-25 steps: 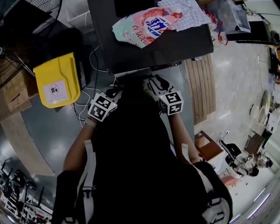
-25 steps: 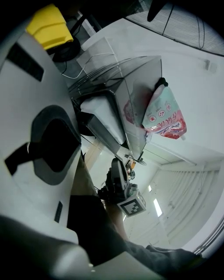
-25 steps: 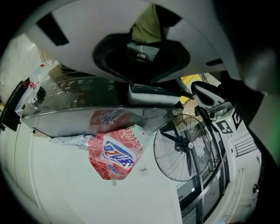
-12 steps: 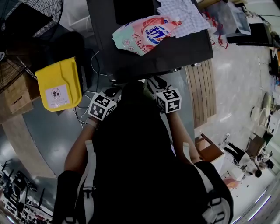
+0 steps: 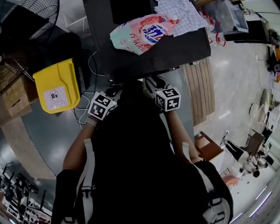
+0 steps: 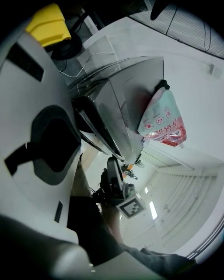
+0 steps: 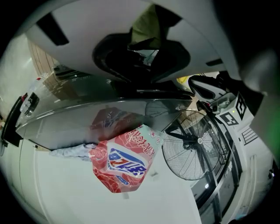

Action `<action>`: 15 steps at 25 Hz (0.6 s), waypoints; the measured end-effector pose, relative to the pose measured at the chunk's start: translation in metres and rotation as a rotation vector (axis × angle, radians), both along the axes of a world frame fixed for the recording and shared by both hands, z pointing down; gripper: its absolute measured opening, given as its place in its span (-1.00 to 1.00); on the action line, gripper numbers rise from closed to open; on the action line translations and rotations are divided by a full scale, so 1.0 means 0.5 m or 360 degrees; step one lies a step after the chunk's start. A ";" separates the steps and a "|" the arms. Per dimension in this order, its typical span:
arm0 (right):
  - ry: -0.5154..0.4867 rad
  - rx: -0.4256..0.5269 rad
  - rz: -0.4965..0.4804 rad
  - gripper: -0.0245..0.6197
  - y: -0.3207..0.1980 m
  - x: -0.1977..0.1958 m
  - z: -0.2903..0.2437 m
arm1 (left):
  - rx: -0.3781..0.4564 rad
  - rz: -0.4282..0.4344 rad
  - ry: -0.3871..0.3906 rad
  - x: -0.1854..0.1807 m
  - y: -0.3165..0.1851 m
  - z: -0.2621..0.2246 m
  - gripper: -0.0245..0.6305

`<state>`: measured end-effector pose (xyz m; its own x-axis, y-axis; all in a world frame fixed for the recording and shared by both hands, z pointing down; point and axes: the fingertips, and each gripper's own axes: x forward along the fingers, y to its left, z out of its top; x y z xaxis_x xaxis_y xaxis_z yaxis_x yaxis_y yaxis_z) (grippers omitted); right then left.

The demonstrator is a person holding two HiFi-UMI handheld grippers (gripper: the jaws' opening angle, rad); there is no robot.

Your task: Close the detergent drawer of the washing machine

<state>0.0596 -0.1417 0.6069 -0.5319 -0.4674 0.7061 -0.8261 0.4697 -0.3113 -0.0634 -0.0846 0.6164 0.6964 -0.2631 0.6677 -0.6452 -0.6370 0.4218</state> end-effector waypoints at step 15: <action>0.0047 0.0128 -0.0134 -0.82 0.022 -0.043 -0.019 | -0.0033 -0.0038 -0.0101 -0.014 0.001 0.014 -0.89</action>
